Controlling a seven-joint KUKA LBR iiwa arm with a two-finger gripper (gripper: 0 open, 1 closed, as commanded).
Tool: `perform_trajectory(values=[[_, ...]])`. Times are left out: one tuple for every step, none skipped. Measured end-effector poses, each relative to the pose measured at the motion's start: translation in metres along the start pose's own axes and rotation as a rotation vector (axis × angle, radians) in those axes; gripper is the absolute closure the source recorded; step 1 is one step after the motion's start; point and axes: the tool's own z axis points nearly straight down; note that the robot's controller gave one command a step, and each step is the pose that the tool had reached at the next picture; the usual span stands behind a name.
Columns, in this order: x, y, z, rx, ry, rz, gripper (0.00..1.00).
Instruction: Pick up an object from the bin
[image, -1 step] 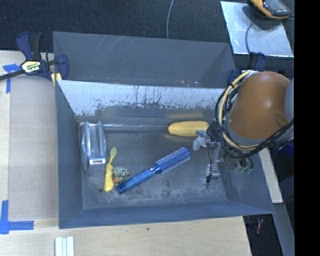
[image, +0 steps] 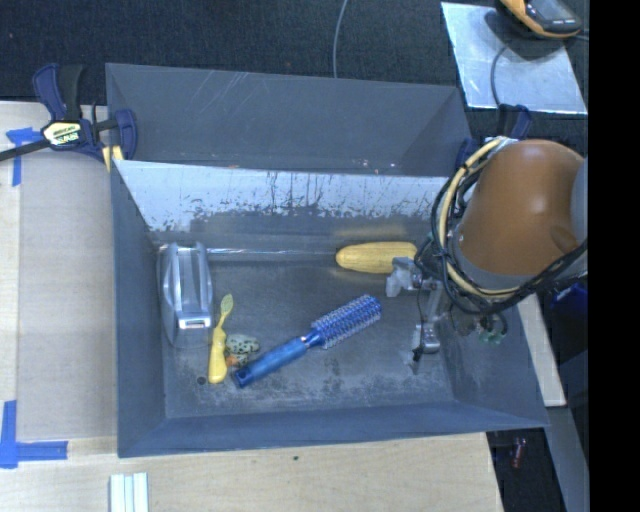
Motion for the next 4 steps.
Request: perform_trajectory(values=[[-0.044,0.047,0.02,0.0,-0.003,0.106,0.0],[-0.056,0.079,0.034,0.001,-0.002,0.035,0.0],[-0.062,0.083,0.086,-0.001,-0.01,0.121,0.0],[-0.026,0.079,0.109,0.0,-0.01,-0.046,0.0]])
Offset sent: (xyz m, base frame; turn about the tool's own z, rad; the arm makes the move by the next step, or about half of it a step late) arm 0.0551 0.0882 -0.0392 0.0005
